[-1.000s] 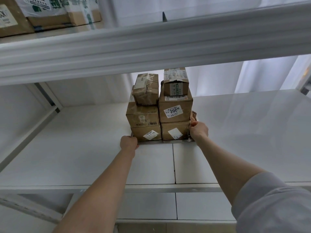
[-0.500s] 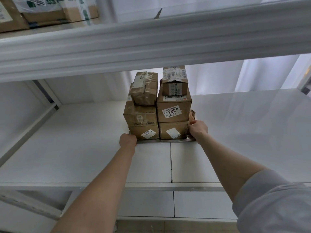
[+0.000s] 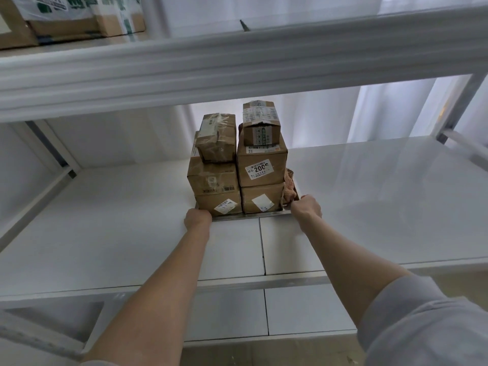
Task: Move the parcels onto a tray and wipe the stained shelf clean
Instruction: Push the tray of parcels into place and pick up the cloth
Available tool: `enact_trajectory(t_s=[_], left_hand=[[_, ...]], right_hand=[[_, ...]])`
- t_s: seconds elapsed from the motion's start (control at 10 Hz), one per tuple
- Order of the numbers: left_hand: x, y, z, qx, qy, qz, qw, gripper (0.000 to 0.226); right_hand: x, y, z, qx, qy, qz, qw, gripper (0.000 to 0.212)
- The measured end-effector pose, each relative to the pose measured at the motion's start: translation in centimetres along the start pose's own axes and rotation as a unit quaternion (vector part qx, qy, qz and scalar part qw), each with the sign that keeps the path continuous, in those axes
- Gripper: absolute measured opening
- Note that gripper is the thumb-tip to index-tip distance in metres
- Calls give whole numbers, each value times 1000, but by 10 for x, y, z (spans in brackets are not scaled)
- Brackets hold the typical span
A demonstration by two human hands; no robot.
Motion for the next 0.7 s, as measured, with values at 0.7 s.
enact_trajectory(t_s=[0.7], left_hand=[[-5, 56, 40, -38, 3, -20, 999, 38]], right_hand=[[-10, 43, 27, -21, 51, 97, 994, 26]])
Point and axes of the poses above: each hand's wrist, its own y-axis away from the middle knuckle, its own z-axis out of the back of the hand, x = y × z, the point moved 5 cm from there along -y, towards the middle knuckle, and after that the axes turned 10 degrees about y, right-handed, at the moved point
